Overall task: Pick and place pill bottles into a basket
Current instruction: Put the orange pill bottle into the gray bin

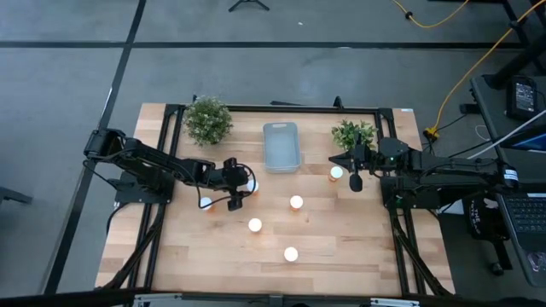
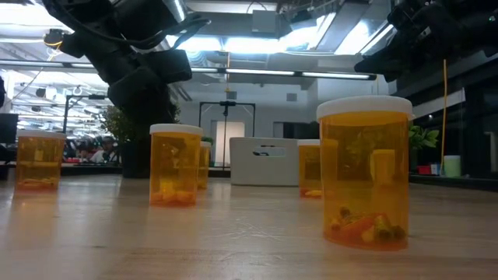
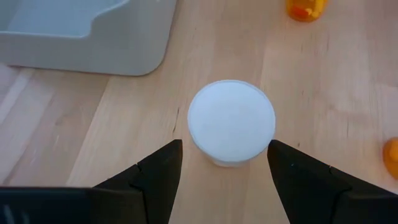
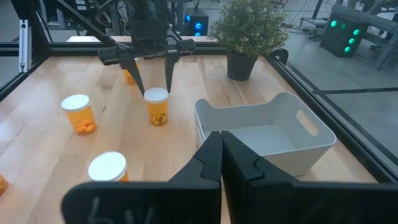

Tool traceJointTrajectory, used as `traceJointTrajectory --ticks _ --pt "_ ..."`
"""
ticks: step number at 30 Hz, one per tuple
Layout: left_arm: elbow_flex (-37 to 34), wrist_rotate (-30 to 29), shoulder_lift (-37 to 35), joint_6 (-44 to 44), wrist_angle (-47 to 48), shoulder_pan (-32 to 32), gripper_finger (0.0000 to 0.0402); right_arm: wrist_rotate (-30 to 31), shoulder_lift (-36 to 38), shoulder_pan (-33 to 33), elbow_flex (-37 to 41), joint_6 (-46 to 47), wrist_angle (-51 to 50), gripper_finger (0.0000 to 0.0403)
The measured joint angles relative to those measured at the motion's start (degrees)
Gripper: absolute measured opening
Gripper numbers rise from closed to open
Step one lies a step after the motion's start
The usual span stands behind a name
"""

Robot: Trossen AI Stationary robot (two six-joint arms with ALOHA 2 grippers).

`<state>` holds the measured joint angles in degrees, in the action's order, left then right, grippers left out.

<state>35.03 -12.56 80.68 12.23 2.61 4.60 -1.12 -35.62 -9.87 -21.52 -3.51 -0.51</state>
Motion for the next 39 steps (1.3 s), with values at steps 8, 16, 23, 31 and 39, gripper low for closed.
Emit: traceJointTrajectory --ticks 8,16,23,31,39 --pt "0.0 -3.7 0.0 -1.0 -0.1 0.0 0.0231 0.0 0.0 0.0 0.0 0.0 0.0 0.0003" --pt "0.0 -2.5 0.0 -1.0 -1.5 0.0 0.0231 0.0 0.0 0.0 0.0 0.0 0.0 0.0003" --pt "0.0 -3.2 0.0 -1.0 -1.2 0.2 0.0231 0.0 0.0 0.0 0.0 0.2 0.0 0.0003" --pt "0.0 -2.8 0.0 -1.0 -1.2 0.2 0.0231 0.0 0.0 0.0 0.0 0.2 0.0 0.0003" --pt "0.0 -2.8 0.0 -1.0 -1.2 0.2 0.0231 0.0 0.0 0.0 0.0 0.2 0.0 0.0003"
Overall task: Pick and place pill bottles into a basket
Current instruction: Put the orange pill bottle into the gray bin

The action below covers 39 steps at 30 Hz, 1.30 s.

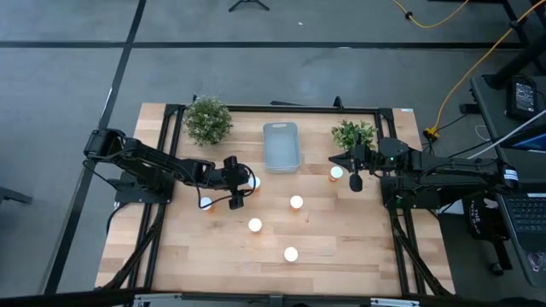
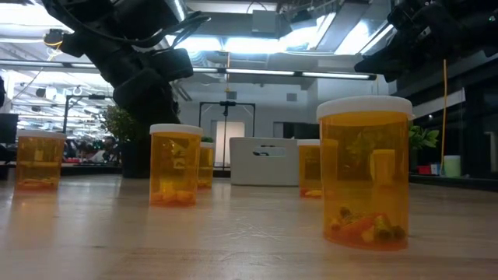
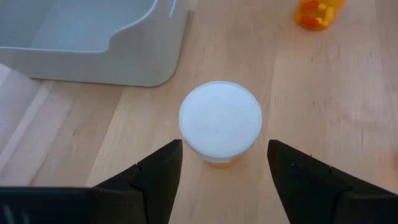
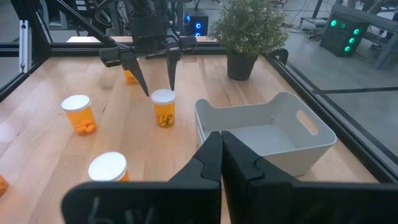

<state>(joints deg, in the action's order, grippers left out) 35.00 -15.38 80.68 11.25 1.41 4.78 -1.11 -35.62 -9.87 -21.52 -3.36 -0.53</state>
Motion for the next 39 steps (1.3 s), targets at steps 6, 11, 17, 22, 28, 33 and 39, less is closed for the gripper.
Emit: traceJointTrajectory --ticks 6,11,17,22,28,33,39 --pt "0.0 0.0 0.0 0.0 -0.5 0.0 0.0231 0.0 0.0 0.0 0.0 -0.2 0.0 0.0003" --pt "0.0 1.3 0.0 1.6 -0.9 0.0 0.0234 0.0 0.0 0.0 0.0 -0.2 0.0 0.0003" --pt "0.0 3.3 0.0 3.5 -0.8 0.0 0.0267 0.0 0.0 0.0 0.0 -0.2 0.0 0.0003" --pt "0.0 3.3 0.0 3.6 -0.8 -0.1 0.0312 0.0 0.0 0.0 0.0 -0.2 0.0 0.0003" --pt "0.0 3.5 0.0 3.0 -0.8 0.0 0.0324 0.0 0.0 0.0 0.0 -0.2 0.0 0.0003" --pt "0.0 3.4 0.0 4.4 -0.9 0.0 0.0323 0.0 0.0 0.0 0.0 -0.2 0.0 0.0003" --pt "0.0 1.9 0.0 4.1 -1.7 0.0 0.0322 0.0 0.0 0.0 0.0 0.1 0.0 0.0003"
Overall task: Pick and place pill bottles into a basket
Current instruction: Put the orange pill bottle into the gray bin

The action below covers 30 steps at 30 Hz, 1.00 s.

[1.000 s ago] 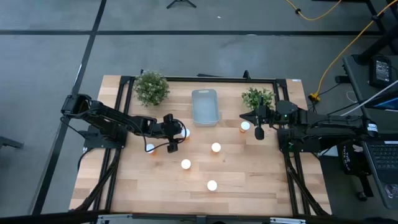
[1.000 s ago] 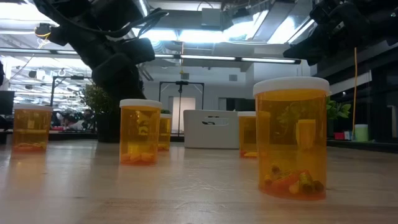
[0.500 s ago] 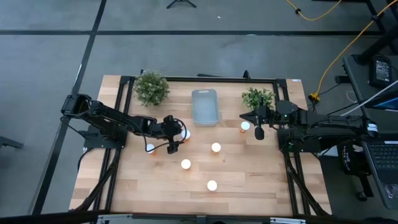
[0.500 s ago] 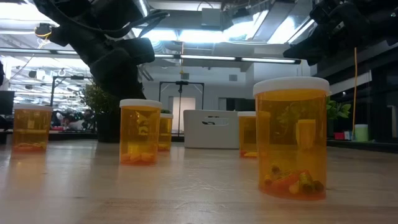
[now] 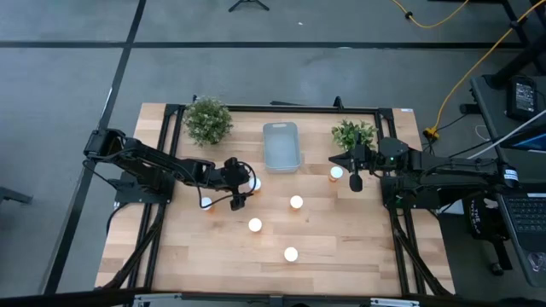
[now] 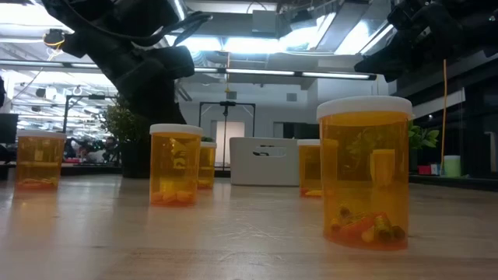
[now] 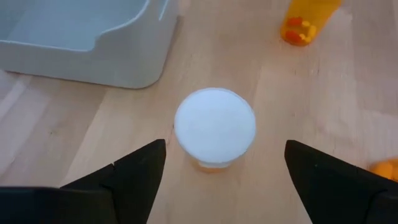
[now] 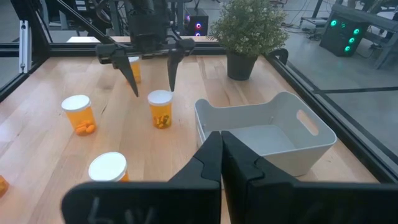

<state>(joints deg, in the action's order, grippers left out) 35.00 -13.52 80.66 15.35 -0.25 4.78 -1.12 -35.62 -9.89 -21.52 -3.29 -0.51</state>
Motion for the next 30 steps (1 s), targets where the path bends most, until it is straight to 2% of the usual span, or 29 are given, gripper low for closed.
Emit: traceJointTrajectory --ticks 13,21,30 --pt "0.0 -3.5 0.4 -1.0 -0.2 0.0 0.0322 0.0 0.0 0.0 0.0 0.0 0.0 0.0003" --pt "0.0 -1.6 7.0 -5.5 -6.2 0.0 0.0322 0.0 0.0 0.0 0.0 -0.2 0.0 0.0003" --pt "0.0 -1.8 8.0 -6.2 -9.0 -0.2 0.0322 0.0 0.0 0.0 0.0 -0.2 0.0 0.0003"
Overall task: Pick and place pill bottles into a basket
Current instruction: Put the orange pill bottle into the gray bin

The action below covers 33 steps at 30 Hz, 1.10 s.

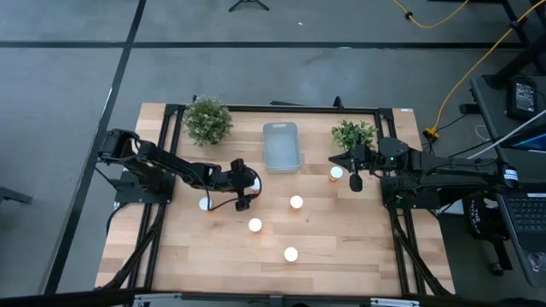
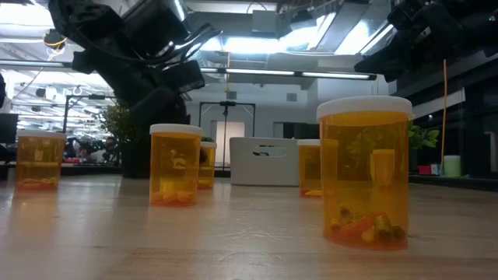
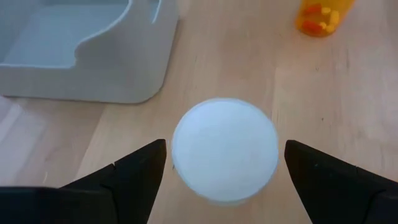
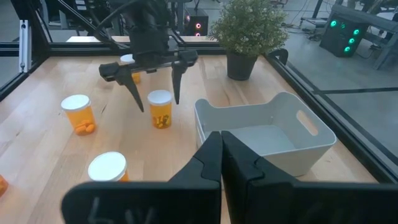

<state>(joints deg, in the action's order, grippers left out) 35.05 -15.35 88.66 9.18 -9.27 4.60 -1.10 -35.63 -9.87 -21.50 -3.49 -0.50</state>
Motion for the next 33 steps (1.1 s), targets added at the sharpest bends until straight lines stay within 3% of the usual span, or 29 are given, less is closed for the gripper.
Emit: traceJointTrajectory --ticks 11,33 --pt "0.0 0.0 0.0 -1.0 0.1 0.0 0.032 0.0 0.0 0.0 0.0 0.0 0.0 0.0003" --pt "0.0 0.0 0.0 -1.3 0.2 0.0 0.0239 0.0 0.0 0.0 0.0 0.0 0.0 0.0003"
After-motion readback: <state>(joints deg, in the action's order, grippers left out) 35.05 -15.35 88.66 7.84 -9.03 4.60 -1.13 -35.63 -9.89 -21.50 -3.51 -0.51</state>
